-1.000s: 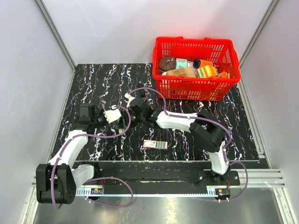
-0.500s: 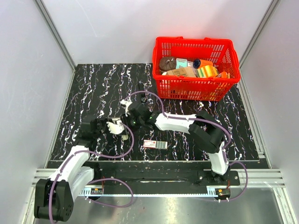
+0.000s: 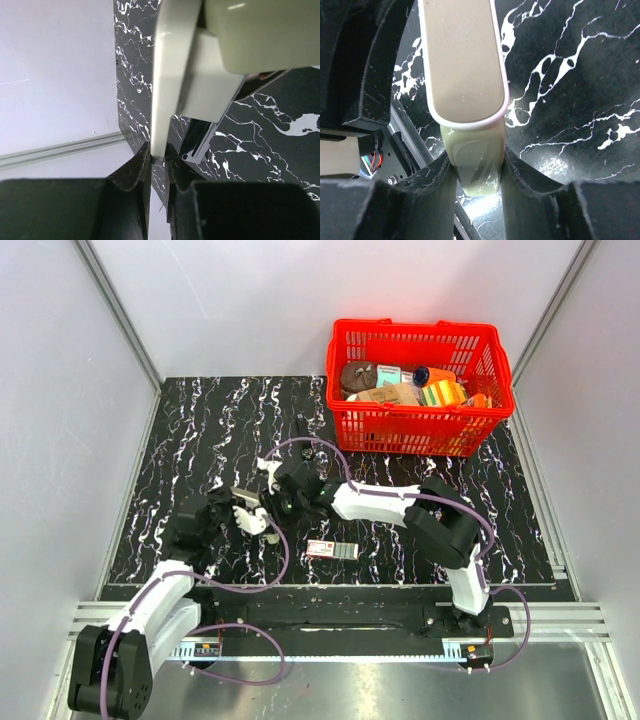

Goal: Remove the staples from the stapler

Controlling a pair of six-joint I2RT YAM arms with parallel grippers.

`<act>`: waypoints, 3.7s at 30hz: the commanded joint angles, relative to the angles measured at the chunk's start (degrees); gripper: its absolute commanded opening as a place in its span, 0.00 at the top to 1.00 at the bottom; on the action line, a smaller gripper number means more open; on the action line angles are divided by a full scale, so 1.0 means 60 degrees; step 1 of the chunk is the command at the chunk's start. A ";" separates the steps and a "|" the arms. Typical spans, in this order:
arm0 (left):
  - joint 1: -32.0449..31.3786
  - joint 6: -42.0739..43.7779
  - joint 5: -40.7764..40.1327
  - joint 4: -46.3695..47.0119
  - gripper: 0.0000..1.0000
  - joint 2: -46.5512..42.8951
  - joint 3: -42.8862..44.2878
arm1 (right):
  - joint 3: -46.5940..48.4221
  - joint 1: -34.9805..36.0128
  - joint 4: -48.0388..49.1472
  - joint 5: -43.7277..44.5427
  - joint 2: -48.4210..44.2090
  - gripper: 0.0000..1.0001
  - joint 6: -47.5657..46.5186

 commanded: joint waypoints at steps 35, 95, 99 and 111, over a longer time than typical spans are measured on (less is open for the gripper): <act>0.0009 -0.6524 0.3700 -0.9248 1.00 0.1421 0.5780 | 0.0218 -0.0533 0.0624 -0.0435 -0.1130 1.00 0.1785; -0.0797 -0.6554 -0.1030 -0.6159 1.00 0.0469 0.5166 | -0.0850 -0.1046 0.1576 -0.1475 -0.0559 0.44 0.2122; -0.0855 -0.6788 -0.1499 -0.5836 1.00 0.0527 0.5034 | -0.1041 -0.1090 0.1752 -0.1489 -0.0588 0.41 0.2239; -0.1090 -0.7753 -0.2715 -0.6128 1.00 0.1332 0.5106 | -0.1802 -0.1354 0.2044 -0.0978 -0.1481 0.35 0.2312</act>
